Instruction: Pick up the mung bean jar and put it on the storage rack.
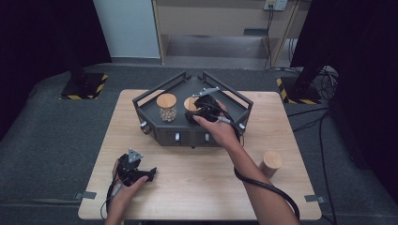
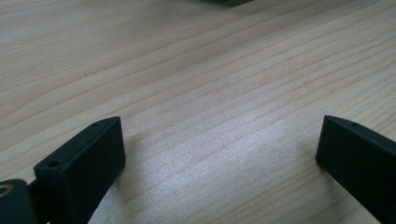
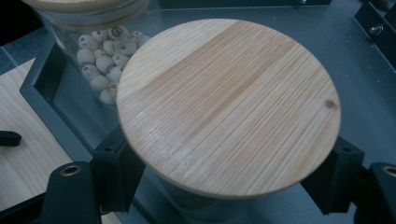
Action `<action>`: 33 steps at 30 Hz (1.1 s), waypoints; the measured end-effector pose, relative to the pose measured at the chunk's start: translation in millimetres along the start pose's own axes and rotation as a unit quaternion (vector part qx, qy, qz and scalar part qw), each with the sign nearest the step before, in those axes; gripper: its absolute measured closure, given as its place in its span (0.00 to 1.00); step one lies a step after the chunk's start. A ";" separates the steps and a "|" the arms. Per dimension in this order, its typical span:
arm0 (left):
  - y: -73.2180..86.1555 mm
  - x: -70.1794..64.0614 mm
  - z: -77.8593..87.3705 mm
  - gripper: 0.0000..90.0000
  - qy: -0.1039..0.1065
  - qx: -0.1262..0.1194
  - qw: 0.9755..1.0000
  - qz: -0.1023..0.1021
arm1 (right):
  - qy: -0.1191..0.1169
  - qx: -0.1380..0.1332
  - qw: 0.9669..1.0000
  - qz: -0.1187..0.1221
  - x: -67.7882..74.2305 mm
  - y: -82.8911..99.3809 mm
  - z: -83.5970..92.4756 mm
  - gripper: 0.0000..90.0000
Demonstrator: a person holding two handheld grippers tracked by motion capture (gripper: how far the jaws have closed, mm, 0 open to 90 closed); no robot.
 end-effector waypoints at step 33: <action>0.0 -0.3 -0.1 0.00 -0.001 0.000 1.000 0.000 | -0.012 -0.016 1.000 0.001 -19.4 15.6 44.8 0.08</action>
Point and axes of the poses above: each handheld gripper's, and its own axes: z roughly backward along the jaws, y roughly out of its underside, x roughly to its left, the point moved 9 cm from there along -z, roughly forward along the jaws, and after that the axes turned 8 degrees about y, right-handed, at the moved point
